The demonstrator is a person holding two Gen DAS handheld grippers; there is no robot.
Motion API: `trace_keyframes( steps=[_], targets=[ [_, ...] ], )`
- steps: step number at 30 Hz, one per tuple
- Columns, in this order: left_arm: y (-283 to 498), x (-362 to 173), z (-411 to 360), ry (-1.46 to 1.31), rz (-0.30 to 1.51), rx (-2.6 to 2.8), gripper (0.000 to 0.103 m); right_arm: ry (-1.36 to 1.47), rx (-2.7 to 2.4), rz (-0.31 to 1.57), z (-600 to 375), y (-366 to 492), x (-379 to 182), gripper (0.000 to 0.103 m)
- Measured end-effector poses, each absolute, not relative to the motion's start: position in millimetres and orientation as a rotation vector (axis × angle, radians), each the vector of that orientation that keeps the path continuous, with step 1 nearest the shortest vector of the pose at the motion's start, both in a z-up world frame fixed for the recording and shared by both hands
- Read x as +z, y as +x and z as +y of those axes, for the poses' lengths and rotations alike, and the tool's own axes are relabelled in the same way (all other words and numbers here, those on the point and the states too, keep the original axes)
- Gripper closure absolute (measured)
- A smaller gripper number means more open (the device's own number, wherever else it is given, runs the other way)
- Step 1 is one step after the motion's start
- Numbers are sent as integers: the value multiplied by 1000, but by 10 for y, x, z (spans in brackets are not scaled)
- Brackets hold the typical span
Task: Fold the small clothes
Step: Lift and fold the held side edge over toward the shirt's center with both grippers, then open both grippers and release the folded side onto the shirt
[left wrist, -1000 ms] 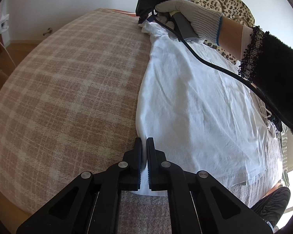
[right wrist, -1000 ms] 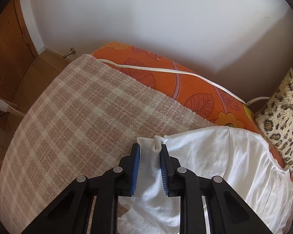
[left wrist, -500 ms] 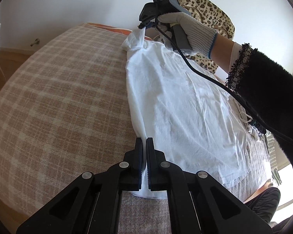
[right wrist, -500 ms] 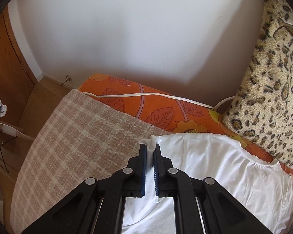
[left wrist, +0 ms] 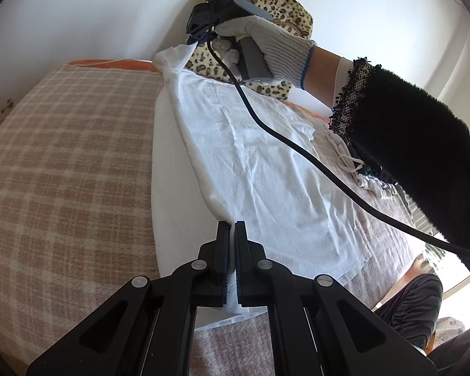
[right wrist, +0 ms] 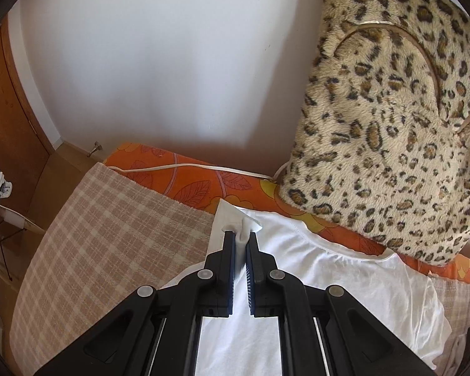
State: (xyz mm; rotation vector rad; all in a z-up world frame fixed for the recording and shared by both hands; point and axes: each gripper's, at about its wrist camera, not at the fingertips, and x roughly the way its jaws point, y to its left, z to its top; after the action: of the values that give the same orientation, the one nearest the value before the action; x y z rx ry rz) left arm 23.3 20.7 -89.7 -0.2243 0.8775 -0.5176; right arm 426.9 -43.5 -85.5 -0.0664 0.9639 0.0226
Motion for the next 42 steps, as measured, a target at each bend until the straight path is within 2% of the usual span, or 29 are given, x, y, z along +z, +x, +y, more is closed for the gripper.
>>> trace_keyframes(
  steps=[4, 11, 12, 13, 14, 15, 20, 27, 35, 39, 42],
  targets=[
    [219, -1009, -55, -179, 918, -571, 101, -63, -29, 948, -871, 4118, -826, 99],
    [257, -1212, -328, -106, 998, -608, 100, -28, -66, 1017, -1321, 4072, -1133, 98],
    [271, -1225, -344, -104, 1014, -614, 97, -45, -84, 1032, -1338, 4078, -1183, 93],
    [285, -1236, -363, -106, 1035, -622, 87, -58, -100, 1043, -1352, 4084, -1228, 90],
    [261, -1232, -371, -109, 1047, -623, 76, -68, -115, 1045, -1372, 4085, -1253, 80],
    [239, -1210, -366, -119, 1046, -630, 75, -70, -130, 1040, -1397, 4076, -1255, 71],
    [93, -1057, -313, -92, 979, -651, 75, -79, -154, 995, -1487, 3951, -1133, 69],
    [130, -985, 30, -134, 926, -542, 75, -1, 132, 917, -1189, 3573, -1003, 69],
    [207, -1283, 69, -117, 1030, -504, 75, -74, 195, 1035, -823, 3548, -1419, 70],
    [179, -1301, 26, -77, 1030, -492, 74, -108, 42, 1084, -1099, 3591, -1505, 68],
    [134, -1211, -14, -52, 988, -474, 75, -20, -40, 1083, -1497, 3534, -1370, 65]
  ],
)
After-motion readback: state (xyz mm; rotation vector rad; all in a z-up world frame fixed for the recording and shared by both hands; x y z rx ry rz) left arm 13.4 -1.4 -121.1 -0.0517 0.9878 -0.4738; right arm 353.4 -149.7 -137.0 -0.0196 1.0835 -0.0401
